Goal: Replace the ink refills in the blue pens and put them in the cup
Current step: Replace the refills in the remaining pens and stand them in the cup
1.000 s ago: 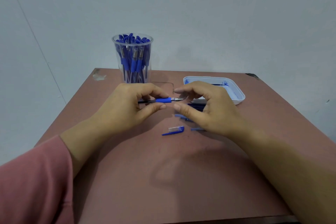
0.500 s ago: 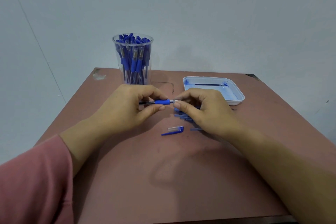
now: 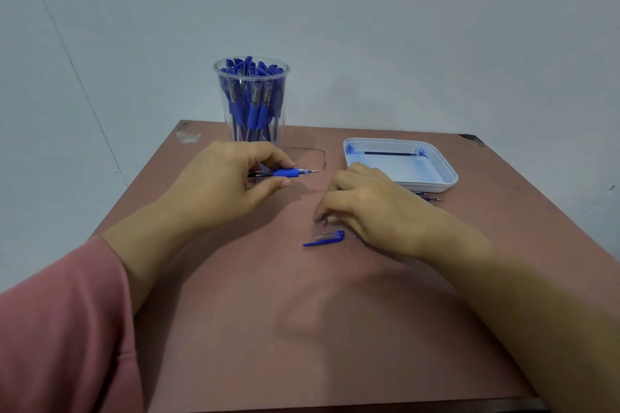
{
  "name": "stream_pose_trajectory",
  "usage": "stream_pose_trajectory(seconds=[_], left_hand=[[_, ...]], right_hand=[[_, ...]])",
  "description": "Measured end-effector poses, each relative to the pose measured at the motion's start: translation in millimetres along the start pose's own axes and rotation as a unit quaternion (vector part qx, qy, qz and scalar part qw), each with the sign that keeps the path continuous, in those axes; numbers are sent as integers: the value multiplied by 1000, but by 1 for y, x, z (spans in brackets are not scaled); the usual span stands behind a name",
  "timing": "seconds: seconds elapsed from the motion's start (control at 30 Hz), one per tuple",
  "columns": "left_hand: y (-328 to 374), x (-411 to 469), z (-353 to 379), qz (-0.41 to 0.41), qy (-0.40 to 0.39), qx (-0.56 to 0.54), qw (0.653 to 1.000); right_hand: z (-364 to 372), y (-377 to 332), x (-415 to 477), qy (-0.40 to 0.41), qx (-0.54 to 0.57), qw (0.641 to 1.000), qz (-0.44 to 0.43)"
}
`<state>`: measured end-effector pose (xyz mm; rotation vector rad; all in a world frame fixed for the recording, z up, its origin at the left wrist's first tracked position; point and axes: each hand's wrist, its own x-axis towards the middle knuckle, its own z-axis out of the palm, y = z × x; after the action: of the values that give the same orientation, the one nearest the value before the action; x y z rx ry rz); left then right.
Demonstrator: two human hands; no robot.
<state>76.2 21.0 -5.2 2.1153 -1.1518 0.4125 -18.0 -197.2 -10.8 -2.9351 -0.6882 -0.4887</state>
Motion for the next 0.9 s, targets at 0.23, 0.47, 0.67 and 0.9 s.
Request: stream_pose_trajectory(seconds=[0.23,0.47,0.67,0.9], left_hand=[[1,-1,0,-12,-12,-2,1000],[12,-2,4,1,-20,-26,999],[21,-4,6,22,-7,-39,999],[21,-4,6,25,-5,-27,999]], right_hand=[[-6,0,-1,2,49,999,12],[-17,3,-10,173,200,959,103],[-14,-7,-5,157,291,934,135],[-25,5,-20,137,315,924,167]])
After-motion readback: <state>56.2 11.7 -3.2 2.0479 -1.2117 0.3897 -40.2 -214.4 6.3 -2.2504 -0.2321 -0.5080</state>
